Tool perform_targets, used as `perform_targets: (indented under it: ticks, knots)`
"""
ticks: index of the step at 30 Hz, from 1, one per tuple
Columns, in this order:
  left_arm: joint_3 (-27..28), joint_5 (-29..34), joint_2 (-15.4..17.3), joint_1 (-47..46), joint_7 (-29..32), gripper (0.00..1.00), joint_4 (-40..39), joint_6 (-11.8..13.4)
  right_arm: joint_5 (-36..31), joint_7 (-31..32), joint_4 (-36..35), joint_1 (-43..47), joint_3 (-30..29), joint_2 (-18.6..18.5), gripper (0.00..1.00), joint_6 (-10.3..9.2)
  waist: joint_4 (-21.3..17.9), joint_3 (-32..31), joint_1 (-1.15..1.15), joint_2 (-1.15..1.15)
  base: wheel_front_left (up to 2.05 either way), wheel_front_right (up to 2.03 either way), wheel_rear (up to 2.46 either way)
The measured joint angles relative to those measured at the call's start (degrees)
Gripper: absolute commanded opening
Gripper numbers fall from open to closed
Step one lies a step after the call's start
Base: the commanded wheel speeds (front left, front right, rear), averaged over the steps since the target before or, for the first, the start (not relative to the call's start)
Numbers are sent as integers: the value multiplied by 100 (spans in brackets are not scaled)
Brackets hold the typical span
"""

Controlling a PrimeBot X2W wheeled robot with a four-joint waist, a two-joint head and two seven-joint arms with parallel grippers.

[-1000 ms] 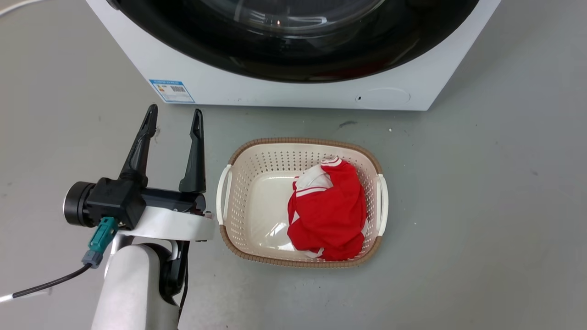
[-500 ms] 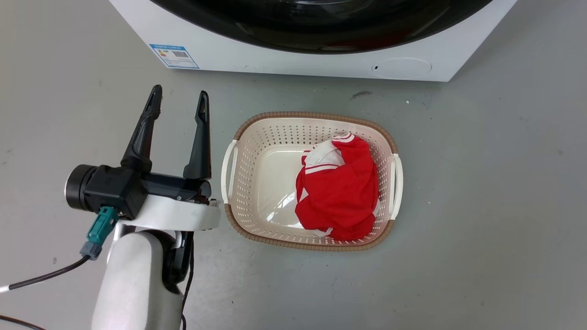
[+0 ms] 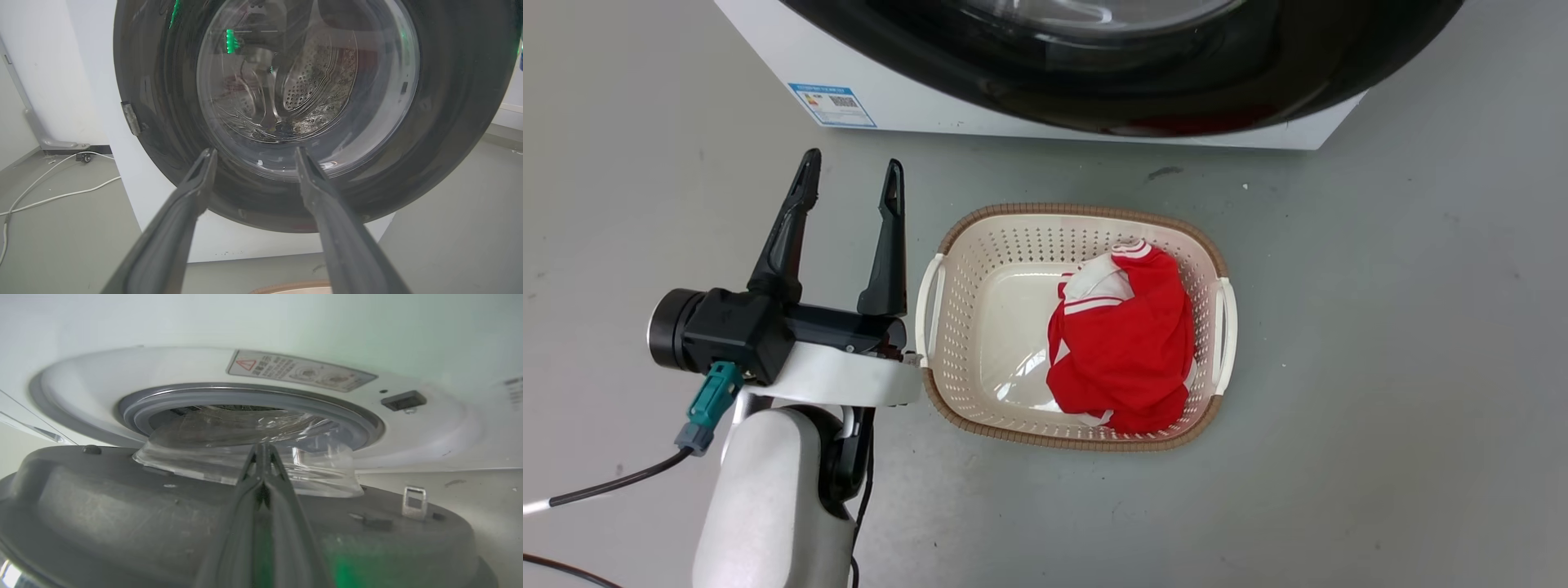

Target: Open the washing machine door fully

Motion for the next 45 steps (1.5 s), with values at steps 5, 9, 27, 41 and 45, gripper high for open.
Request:
perform_targets:
  ticks: [5, 9, 27, 41, 45]
  knots:
    - [-18, 7, -1, 8, 0, 100, 96, 3, 214, 611, -169, 360, -51, 16, 0, 0, -31, -209, 0, 0, 0, 0, 0]
    - [-27, 16, -1, 159, 0, 100, 196, 3, 355, 1066, -366, 792, -63, 93, 0, 0, -47, -471, 0, 0, 0, 0, 0]
    - [-120, 109, -1, 1045, 0, 100, 556, 27, 903, 2180, -1866, 3256, 123, 756, 0, 0, -87, -1972, -1, 0, 0, 0, 0]
    - [-233, 74, -1, 1246, 0, 100, 637, 20, 1191, 2435, -2921, 4320, 667, 1016, 0, 0, 19, -2224, -1, 0, 0, 0, 0]
    - [-240, 66, -2, 1246, 0, 100, 638, 20, 1276, 2351, -2989, 4413, 715, 1017, 0, 0, 20, -2223, -2, 0, 0, 0, 0]
